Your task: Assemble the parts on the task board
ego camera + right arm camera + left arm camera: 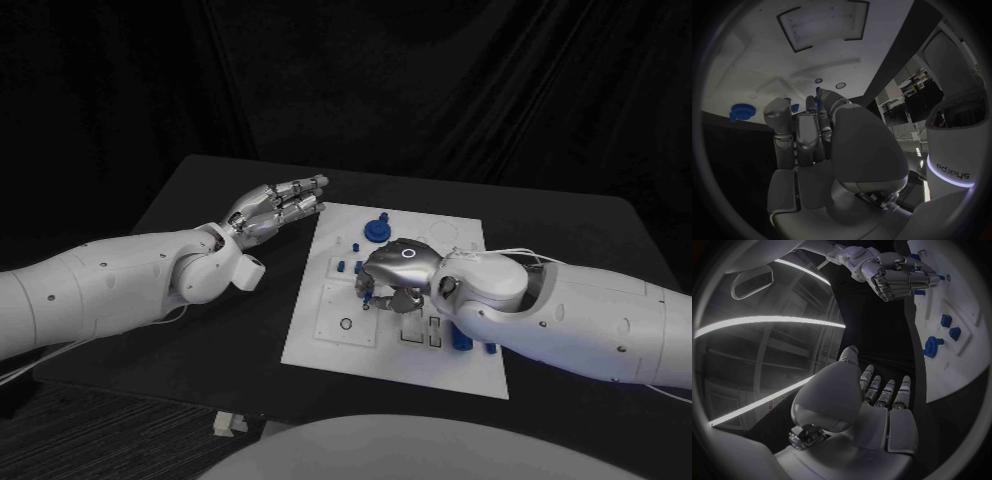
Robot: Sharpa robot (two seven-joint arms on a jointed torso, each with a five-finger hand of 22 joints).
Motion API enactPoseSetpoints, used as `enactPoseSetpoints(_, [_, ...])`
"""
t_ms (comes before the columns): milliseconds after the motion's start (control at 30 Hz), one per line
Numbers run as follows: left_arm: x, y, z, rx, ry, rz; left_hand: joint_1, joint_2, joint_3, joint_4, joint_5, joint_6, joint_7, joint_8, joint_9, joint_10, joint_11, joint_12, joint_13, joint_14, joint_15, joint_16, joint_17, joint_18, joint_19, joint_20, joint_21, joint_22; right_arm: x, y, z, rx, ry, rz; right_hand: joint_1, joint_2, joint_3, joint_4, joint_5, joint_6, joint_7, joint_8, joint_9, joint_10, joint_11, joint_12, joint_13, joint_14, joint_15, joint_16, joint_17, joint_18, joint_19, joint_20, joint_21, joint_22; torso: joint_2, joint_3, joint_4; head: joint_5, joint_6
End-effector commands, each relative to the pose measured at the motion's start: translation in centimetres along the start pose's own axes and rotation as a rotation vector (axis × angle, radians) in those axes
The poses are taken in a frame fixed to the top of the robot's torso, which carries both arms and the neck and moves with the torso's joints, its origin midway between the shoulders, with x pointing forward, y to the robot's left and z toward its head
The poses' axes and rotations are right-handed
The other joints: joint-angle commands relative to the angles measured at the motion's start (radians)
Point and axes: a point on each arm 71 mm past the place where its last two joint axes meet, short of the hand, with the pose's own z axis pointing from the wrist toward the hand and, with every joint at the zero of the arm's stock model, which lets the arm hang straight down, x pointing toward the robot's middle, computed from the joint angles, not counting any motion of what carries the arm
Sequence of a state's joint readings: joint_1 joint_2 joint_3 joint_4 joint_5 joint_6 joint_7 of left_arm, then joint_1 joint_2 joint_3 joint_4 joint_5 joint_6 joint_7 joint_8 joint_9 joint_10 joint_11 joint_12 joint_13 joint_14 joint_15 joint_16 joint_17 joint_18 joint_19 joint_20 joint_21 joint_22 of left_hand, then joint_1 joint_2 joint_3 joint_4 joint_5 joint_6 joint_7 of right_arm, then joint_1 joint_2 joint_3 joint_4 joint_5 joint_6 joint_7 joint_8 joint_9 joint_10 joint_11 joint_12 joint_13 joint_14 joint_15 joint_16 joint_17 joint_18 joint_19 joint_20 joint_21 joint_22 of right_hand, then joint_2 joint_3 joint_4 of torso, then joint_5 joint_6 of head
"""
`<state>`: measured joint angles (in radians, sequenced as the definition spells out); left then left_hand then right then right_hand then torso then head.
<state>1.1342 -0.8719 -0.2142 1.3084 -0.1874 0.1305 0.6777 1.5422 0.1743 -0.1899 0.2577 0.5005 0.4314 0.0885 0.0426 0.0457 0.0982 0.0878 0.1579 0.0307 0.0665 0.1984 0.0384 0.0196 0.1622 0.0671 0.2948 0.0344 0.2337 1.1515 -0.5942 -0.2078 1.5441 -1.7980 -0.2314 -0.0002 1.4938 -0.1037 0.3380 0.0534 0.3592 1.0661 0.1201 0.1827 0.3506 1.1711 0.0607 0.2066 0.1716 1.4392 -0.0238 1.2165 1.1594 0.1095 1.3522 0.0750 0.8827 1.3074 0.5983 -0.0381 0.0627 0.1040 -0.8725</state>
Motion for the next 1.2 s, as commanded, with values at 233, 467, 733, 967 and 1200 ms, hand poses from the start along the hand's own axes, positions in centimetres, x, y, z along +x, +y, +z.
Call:
enactPoseSetpoints(233, [0.22, -0.78, 0.00, 0.131, 0.011, -0.022, 0.011, 0.001, 0.003, -0.005, 0.004, 0.004, 0.006, 0.004, 0.001, -0.002, 0.001, 0.004, 0.001, 0.005, 0.004, 0.006, 0.000, -0.002, 0.005, 0.000, 0.004, -0.002, 0.80, 0.09, 0.19, 0.011, 0.013, 0.003, 0.011, -0.001, 0.000, -0.007, 0.006, 0.000, 0.005, -0.004, 0.001, 0.007, -0.001, 0.004, 0.002, 0.002, 0.006, 0.002, -0.001, 0.006, 0.000, 0.007, 0.002, 0.110, 0.000, -0.0005, -0.0010, 0.003, 0.000])
enactPoseSetpoints(467, [0.27, -0.69, -0.01, 0.129, 0.013, -0.024, 0.012, 0.002, 0.004, -0.005, 0.004, 0.007, 0.008, 0.005, 0.001, -0.003, 0.000, 0.003, 0.001, 0.004, 0.004, 0.006, 0.000, -0.003, 0.005, 0.000, 0.004, -0.001, 0.96, -0.01, 0.22, 0.018, 0.013, 0.005, 0.012, -0.001, 0.000, -0.009, 0.007, 0.000, 0.005, -0.005, 0.000, 0.010, -0.001, 0.005, 0.002, 0.001, 0.006, 0.001, -0.002, 0.006, -0.001, 0.007, 0.001, 0.110, 0.000, -0.0002, 0.0000, 0.001, 0.000])
enactPoseSetpoints(733, [0.33, -0.56, -0.04, 0.126, 0.016, -0.028, 0.013, 0.004, 0.005, -0.006, 0.006, 0.008, 0.010, 0.005, 0.002, -0.004, 0.000, 0.002, 0.000, 0.004, 0.005, 0.007, 0.000, -0.004, 0.007, 0.000, 0.004, 0.002, 1.02, -0.04, 0.23, 0.023, 0.013, 0.005, 0.016, -0.001, 0.002, -0.014, 0.010, 0.000, 0.006, -0.007, 0.000, 0.013, -0.001, 0.006, 0.003, 0.001, 0.005, 0.001, -0.002, 0.007, -0.001, 0.007, 0.001, 0.110, 0.000, -0.0005, -0.0003, 0.003, 0.000])
enactPoseSetpoints(967, [0.34, -0.45, -0.08, 0.124, 0.017, -0.031, 0.014, 0.004, 0.006, -0.006, 0.006, 0.008, 0.010, 0.005, 0.002, -0.005, 0.000, 0.002, 0.000, 0.004, 0.005, 0.007, 0.000, -0.004, 0.008, 0.000, 0.004, 0.002, 1.10, 0.01, 0.28, 0.022, 0.022, 0.006, 0.016, -0.001, 0.002, -0.015, 0.011, 0.000, 0.006, -0.008, 0.000, 0.013, -0.001, 0.006, 0.003, 0.001, 0.005, 0.000, -0.003, 0.007, -0.002, 0.007, -0.002, 0.110, 0.000, -0.0006, -0.0005, 0.002, 0.000])
enactPoseSetpoints(1200, [0.37, -0.37, -0.11, 0.121, 0.018, -0.033, 0.015, 0.004, 0.007, -0.006, 0.007, 0.009, 0.011, 0.005, 0.002, -0.005, 0.000, 0.002, 0.000, 0.004, 0.006, 0.007, 0.000, -0.004, 0.008, 0.001, 0.004, 0.003, 1.27, 0.05, 0.28, 0.021, 0.031, 0.008, 0.017, -0.001, 0.002, -0.016, 0.012, -0.001, 0.006, -0.009, -0.001, 0.014, -0.001, 0.006, 0.003, 0.000, 0.005, 0.000, -0.003, 0.007, -0.002, 0.007, -0.001, 0.110, 0.000, -0.0005, -0.0003, 0.004, 0.000])
